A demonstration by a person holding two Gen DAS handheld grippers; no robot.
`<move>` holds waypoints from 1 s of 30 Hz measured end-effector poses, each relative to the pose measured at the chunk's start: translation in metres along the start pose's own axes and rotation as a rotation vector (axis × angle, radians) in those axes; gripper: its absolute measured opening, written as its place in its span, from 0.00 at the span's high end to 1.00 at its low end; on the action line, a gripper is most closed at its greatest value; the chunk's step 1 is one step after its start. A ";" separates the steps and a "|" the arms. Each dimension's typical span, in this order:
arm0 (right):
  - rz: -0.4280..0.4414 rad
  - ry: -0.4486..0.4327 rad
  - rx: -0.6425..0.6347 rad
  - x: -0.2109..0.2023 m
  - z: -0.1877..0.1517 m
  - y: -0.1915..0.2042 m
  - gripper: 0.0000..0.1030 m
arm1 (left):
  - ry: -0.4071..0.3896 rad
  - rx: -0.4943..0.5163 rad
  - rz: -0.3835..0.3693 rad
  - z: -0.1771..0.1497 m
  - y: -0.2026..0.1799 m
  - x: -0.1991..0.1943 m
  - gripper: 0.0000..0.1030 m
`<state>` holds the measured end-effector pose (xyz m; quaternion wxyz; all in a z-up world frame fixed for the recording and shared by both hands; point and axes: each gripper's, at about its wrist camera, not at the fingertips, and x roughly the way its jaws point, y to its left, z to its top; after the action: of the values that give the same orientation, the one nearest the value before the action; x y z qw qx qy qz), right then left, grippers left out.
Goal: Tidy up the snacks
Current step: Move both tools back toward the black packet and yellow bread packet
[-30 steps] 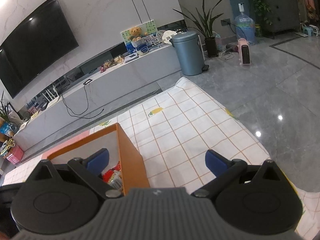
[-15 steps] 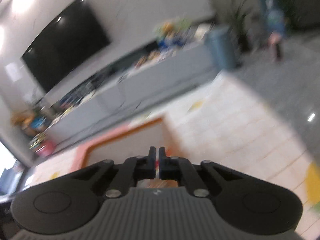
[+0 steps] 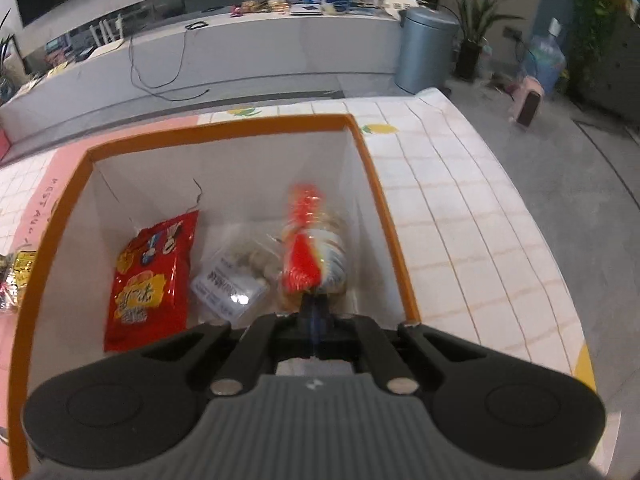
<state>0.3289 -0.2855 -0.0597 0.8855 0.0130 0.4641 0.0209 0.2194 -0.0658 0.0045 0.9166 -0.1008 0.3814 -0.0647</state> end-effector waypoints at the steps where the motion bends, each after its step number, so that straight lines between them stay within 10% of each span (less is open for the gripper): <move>1: 0.023 -0.013 -0.003 0.002 0.003 -0.004 1.00 | 0.009 0.001 0.005 -0.001 0.002 0.001 0.34; 30: 0.400 -0.227 0.157 -0.081 -0.020 0.001 0.97 | 0.006 0.021 0.132 -0.009 0.065 -0.083 0.33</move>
<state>0.2665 -0.2880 -0.0044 0.9064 0.1759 0.3501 0.1580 0.1575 0.0125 0.0402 0.9188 -0.0653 0.3891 -0.0083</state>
